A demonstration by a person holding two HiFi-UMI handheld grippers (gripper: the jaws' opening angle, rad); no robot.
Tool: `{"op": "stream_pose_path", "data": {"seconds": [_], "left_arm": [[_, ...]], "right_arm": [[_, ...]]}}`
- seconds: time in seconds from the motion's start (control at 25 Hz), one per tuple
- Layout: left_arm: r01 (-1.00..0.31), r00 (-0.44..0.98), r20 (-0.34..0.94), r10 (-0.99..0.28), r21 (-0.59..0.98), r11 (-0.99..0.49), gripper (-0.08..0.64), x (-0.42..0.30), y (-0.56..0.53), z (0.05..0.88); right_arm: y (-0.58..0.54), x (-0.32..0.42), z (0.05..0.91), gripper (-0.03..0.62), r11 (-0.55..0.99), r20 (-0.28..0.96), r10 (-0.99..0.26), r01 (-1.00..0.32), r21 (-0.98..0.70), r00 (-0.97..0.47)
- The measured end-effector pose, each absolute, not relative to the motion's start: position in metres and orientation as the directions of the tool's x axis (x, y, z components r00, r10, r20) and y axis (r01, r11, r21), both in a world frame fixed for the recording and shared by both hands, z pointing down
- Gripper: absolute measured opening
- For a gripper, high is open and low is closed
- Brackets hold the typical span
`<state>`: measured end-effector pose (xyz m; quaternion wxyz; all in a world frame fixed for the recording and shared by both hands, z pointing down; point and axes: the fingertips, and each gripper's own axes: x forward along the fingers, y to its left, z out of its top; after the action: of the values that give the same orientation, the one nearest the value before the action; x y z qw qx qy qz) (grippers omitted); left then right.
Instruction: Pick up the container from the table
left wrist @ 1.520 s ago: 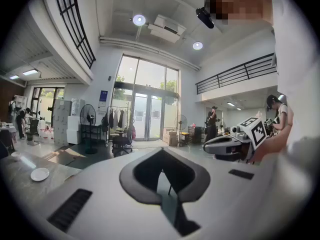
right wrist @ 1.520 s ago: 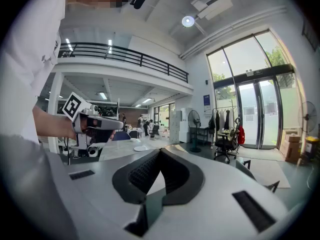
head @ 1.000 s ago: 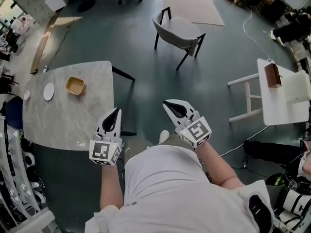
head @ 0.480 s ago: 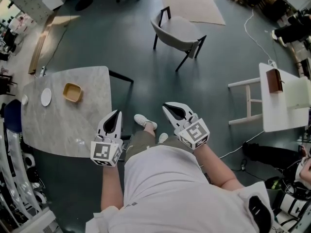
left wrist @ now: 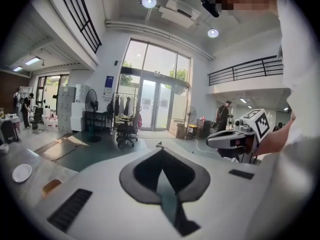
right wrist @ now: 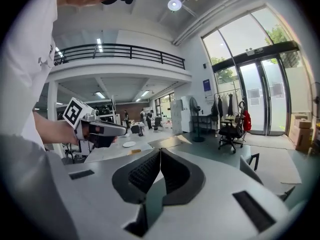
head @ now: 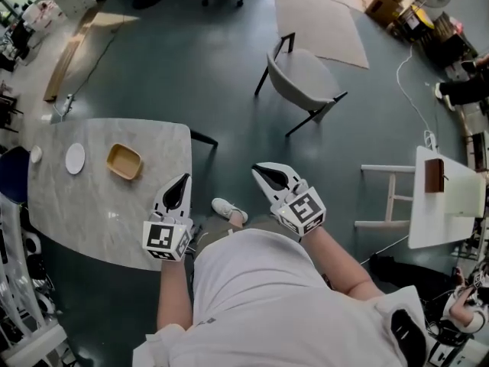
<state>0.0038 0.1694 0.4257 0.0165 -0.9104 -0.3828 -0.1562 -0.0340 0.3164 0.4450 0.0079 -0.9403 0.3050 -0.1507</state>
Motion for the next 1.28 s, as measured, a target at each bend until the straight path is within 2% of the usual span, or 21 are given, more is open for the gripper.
{"op": "stream_pose_path", "data": {"seconds": [0.28,0.6,0.92,1.28], "left_arm": [[0.618,0.723,0.308,0.619,0.114,-0.778,0.002,0.057,0.112,0.429],[0.435,0.816,0.355,0.457,0.143,-0.889,0.002,0.072,0.035,0.447],[0.104,0.896,0.417,0.155,0.143,-0.984,0.002,0.064,-0.048,0.459],[-0.245,0.846,0.517,-0.131,0.159,-0.956,0.002,0.039,-0.104,0.483]], "right_arm": [[0.258,0.052,0.438,0.025,-0.728,0.300,-0.669,-0.680,-0.083,0.680],[0.175,0.115,0.447,0.029,-0.563,0.336,-0.794,-0.821,-0.091,0.507],[0.090,0.154,0.464,0.034,-0.272,0.385,-0.899,-0.955,-0.114,0.210],[-0.004,0.179,0.508,0.046,0.092,0.473,-0.869,-0.987,-0.128,-0.143]]}}
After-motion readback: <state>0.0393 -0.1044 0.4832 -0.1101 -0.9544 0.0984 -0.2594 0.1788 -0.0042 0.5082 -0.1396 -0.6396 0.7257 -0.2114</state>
